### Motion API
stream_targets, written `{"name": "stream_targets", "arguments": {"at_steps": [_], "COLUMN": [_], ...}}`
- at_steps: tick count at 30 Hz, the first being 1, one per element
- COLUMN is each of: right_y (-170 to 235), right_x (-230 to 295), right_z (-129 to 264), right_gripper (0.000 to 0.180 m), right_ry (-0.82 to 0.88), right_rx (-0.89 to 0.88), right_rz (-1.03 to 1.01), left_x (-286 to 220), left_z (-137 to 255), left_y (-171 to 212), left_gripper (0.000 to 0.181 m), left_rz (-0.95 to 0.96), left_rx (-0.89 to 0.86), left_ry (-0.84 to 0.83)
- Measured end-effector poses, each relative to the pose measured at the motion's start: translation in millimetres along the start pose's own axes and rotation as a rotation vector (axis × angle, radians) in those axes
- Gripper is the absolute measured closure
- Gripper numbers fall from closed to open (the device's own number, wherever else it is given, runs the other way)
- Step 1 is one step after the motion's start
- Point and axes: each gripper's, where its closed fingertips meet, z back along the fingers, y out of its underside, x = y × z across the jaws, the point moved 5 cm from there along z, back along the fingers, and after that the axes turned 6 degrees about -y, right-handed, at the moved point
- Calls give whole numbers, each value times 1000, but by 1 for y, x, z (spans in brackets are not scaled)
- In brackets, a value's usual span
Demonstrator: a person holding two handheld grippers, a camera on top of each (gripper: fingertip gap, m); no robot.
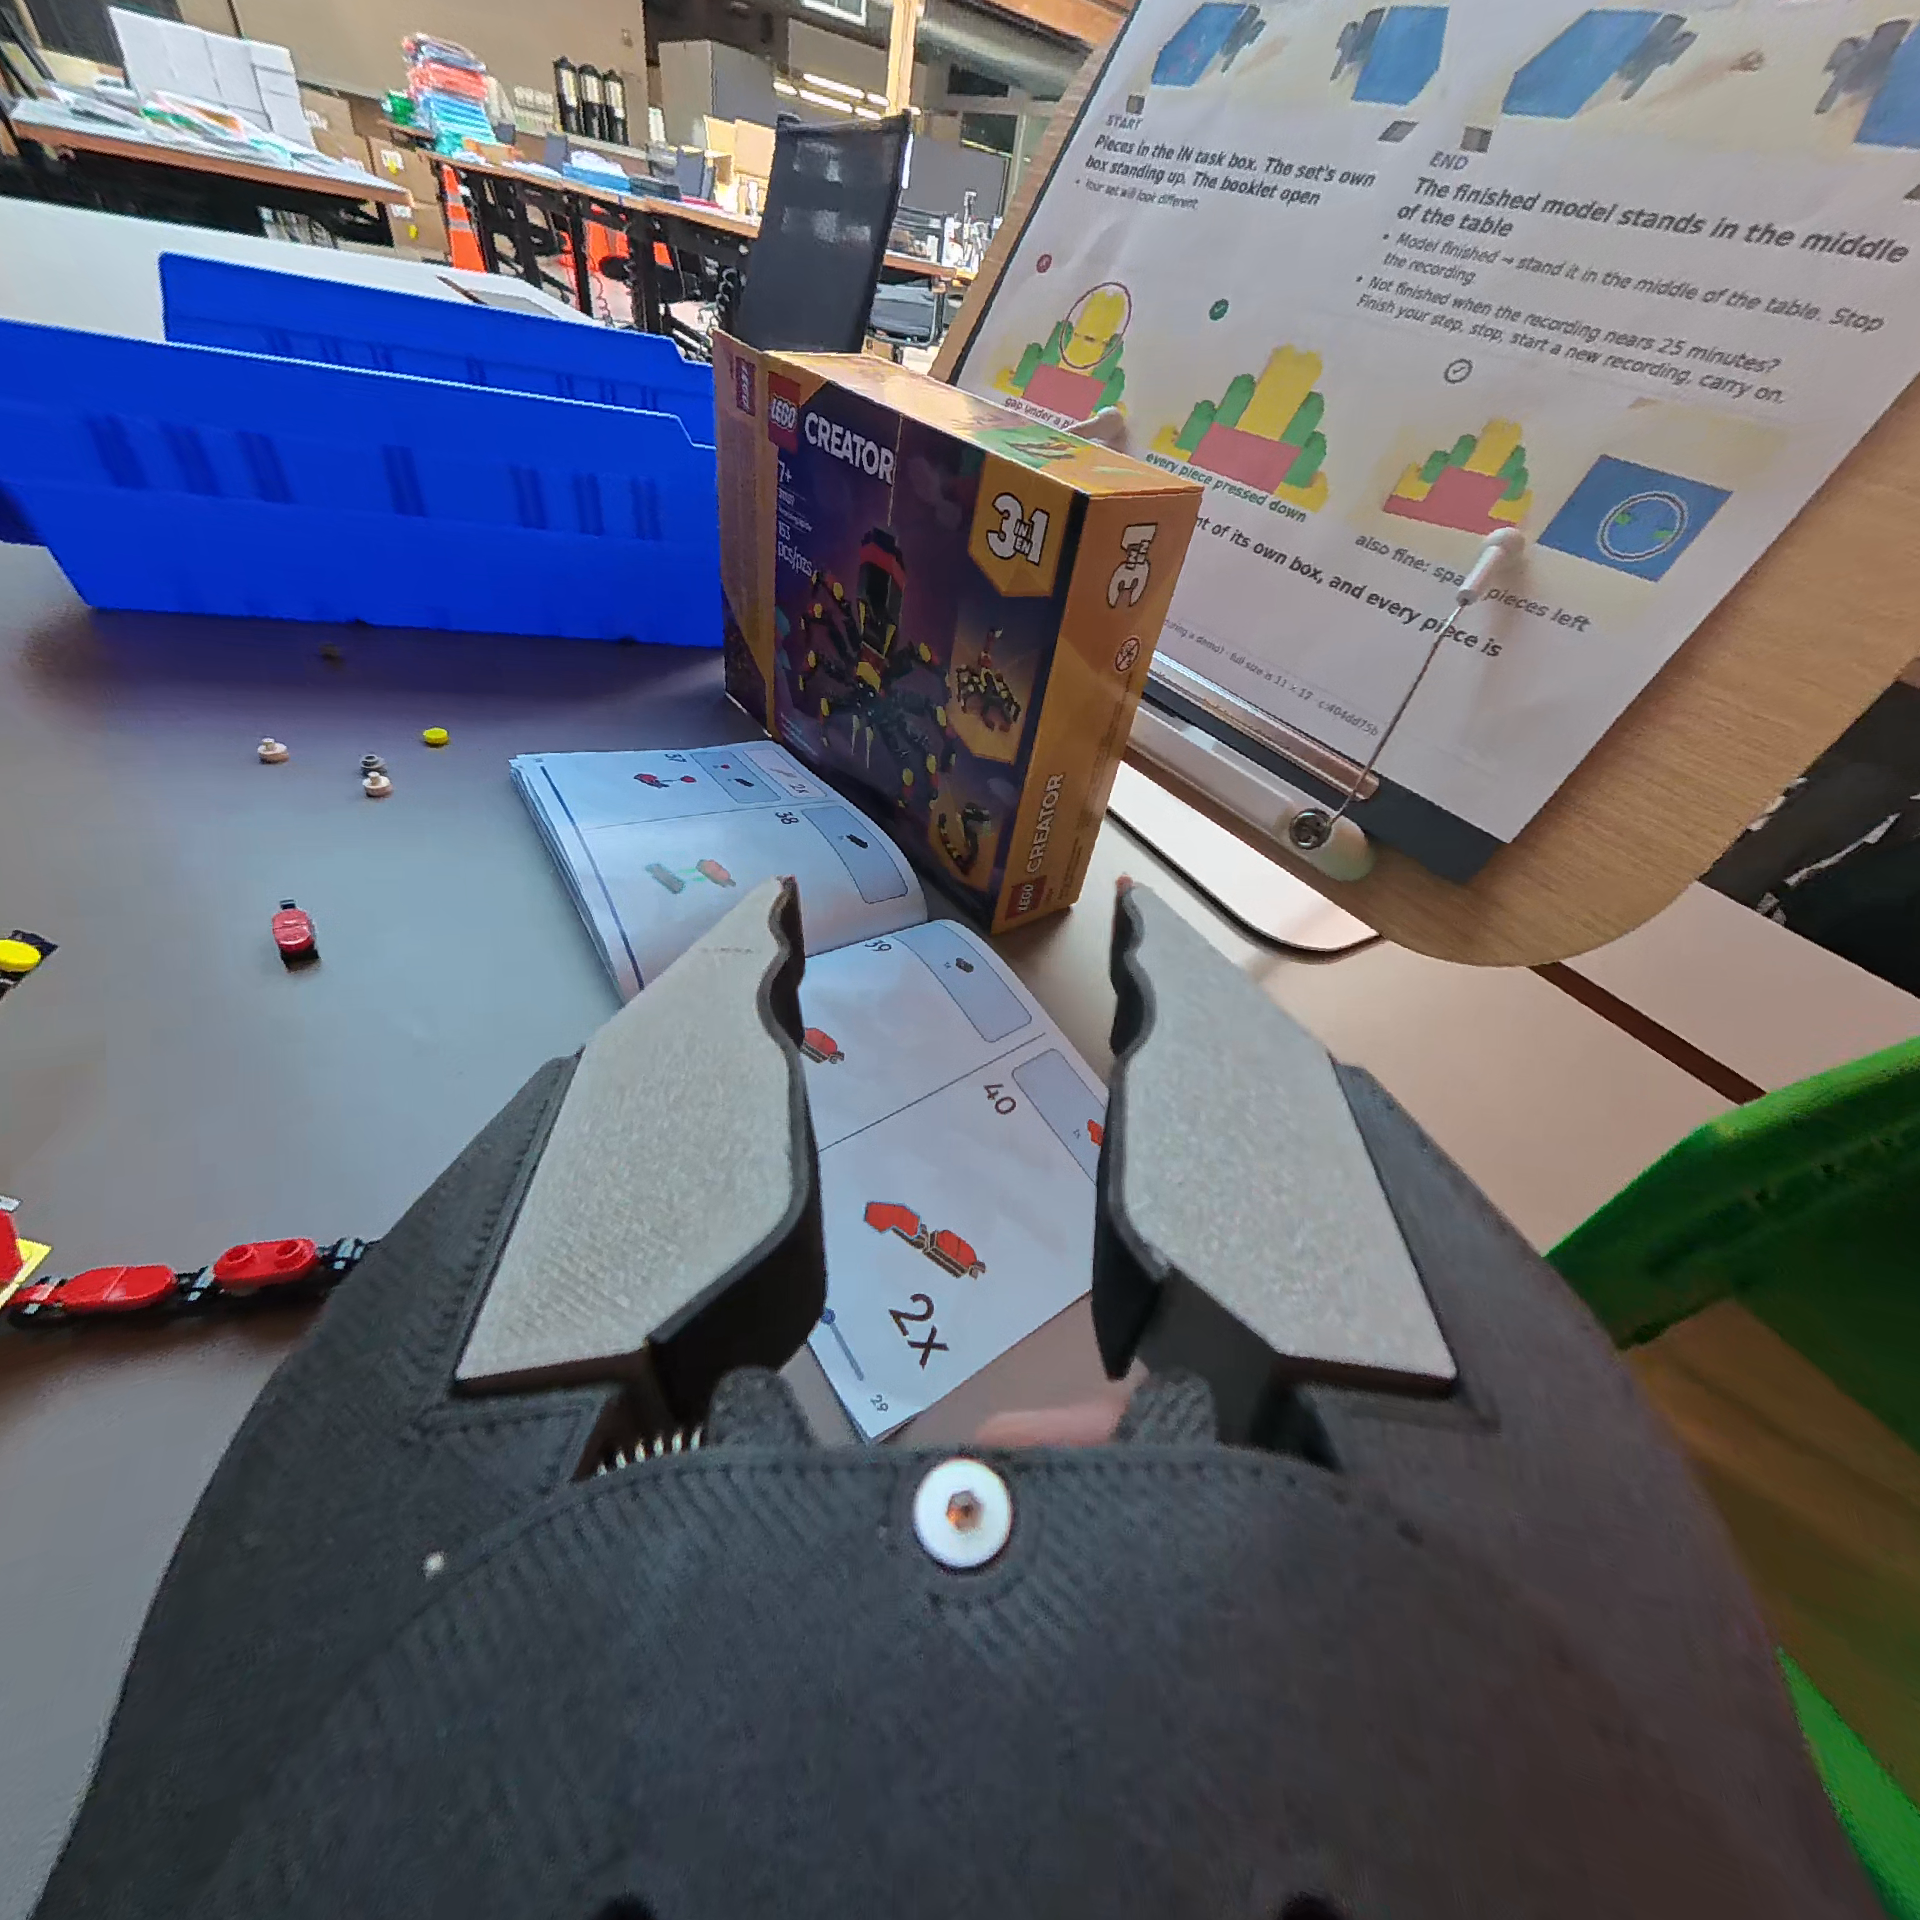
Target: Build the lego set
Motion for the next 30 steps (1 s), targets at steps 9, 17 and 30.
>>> {"name": "stream_targets", "arguments": {"at_steps": [9,17,30], "right_y": [2,2,5], "right_x": [-4,-10,-23], "right_z": [-1,0,3], "right_gripper": [119,110,108], "right_ry": [46,86,173], "right_rx": [17,12,25], "right_rz": [-5,-25,-57], "left_x": [64,89,43], "left_z": [31,42,-17], "left_y": [95,125,160], "left_gripper": [126,130,153], "left_rz": [39,13,-108], "left_rx": [466,623,669], "left_ry": [-92,-24,616]}}
